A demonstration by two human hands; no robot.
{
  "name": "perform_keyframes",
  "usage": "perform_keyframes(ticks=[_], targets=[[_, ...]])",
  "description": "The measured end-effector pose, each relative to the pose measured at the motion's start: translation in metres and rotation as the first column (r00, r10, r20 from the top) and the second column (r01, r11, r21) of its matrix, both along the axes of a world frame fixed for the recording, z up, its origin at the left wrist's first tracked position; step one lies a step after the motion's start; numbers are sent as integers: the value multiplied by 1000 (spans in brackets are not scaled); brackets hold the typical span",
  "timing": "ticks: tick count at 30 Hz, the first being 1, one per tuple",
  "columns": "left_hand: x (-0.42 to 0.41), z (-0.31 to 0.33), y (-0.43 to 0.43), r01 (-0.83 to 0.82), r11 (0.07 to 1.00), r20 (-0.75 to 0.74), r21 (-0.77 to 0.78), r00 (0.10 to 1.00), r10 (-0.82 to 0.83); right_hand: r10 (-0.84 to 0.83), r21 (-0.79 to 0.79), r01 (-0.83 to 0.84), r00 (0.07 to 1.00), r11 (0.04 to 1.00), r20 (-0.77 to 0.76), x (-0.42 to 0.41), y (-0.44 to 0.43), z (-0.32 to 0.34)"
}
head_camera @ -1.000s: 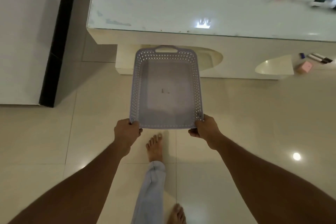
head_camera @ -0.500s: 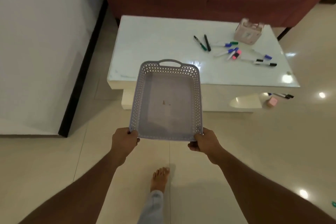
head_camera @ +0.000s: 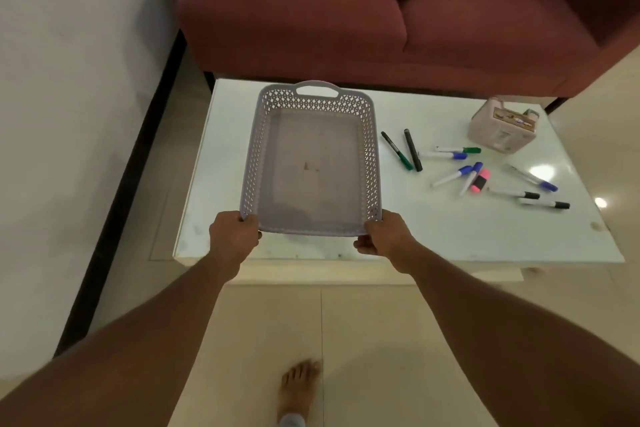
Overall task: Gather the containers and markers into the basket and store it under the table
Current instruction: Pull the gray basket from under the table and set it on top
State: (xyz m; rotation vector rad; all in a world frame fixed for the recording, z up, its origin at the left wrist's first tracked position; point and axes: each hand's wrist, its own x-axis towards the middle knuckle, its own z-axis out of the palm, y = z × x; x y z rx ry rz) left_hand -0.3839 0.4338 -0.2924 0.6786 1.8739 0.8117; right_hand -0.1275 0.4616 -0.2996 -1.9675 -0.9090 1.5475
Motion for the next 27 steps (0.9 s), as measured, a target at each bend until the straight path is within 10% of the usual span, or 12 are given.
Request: perform_keyframes(ticks=[13, 18, 20, 23, 27], targets=[[-16, -55, 73, -13, 991, -11, -133, 1000, 11, 56, -102, -53, 998, 993, 26, -16, 70, -49], [-3, -44, 65, 10, 985, -223, -172, 973, -49, 84, -176, -88, 996, 980, -30, -12, 55, -41], [13, -28, 51, 64, 987, -480, -151, 867, -129, 72, -196, -75, 997, 978, -23, -4, 38, -30], [46, -6, 25, 460, 882, -806, -103, 481, -345, 325, -123, -306, 928, 944, 181, 19, 1, -11], [122, 21, 0, 772, 626, -862, -105, 243, -445, 486, -75, -491, 811, 868, 327, 74, -42, 20]])
